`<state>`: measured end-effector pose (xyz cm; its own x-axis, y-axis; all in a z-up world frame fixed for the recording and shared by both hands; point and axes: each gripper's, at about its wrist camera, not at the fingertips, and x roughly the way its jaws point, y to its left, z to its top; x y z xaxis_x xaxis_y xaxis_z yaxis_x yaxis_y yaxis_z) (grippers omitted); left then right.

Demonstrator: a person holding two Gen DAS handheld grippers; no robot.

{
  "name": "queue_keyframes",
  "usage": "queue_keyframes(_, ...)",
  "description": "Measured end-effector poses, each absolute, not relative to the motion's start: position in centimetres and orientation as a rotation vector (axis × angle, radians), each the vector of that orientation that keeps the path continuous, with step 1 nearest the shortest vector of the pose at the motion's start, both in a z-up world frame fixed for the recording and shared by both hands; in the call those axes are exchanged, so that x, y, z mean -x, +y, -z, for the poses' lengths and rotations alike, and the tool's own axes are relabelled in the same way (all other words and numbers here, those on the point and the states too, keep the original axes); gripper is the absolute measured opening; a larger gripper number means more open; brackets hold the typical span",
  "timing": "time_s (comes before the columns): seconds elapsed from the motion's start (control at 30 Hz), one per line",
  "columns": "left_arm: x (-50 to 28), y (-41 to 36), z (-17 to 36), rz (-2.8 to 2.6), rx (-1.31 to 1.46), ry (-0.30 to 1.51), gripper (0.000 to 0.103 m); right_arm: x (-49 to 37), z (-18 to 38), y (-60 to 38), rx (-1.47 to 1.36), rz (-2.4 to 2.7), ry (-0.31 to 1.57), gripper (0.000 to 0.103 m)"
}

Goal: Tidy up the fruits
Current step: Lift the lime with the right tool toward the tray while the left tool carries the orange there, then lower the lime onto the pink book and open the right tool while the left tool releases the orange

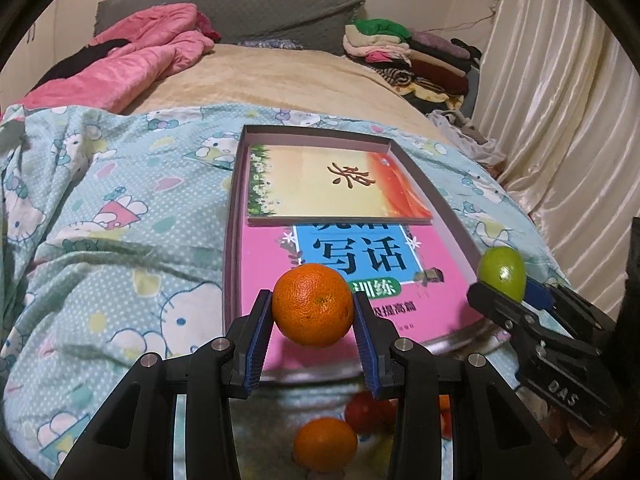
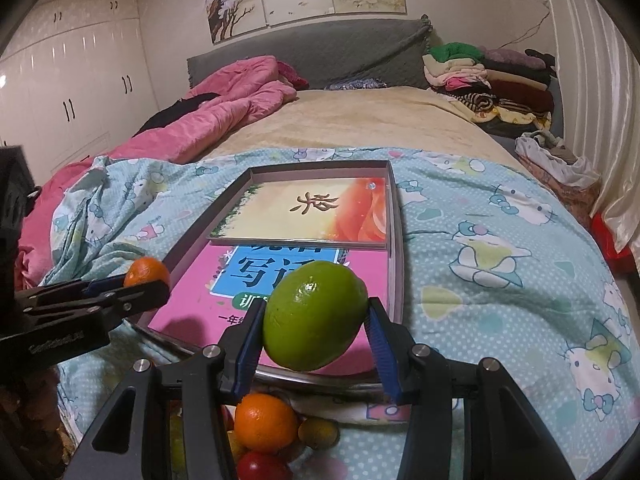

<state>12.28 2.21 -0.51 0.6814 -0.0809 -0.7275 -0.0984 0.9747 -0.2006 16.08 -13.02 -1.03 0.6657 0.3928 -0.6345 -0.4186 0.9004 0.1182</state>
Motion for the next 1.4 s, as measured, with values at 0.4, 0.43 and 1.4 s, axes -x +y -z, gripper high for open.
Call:
queue_keyframes(0.4, -13.6, 1.9, 3.0, -0.016, 0.18, 0.889, 0.041, -16.7, 1.3, -12.0, 0.086, -0.468, 0.707, 0.049)
queue_keyframes(0.43, -13.6, 1.9, 3.2, -0.014, 0.181, 0.896, 0.041, -16.8, 1.4, -11.9, 0.087, -0.468, 0.709, 0.049)
queue_keyframes(1.4, -13.8, 1.5, 3.3, -0.017, 0.148, 0.89, 0.041, -18.1, 4.0, -10.3, 0.185, -0.469, 0.815, 0.05)
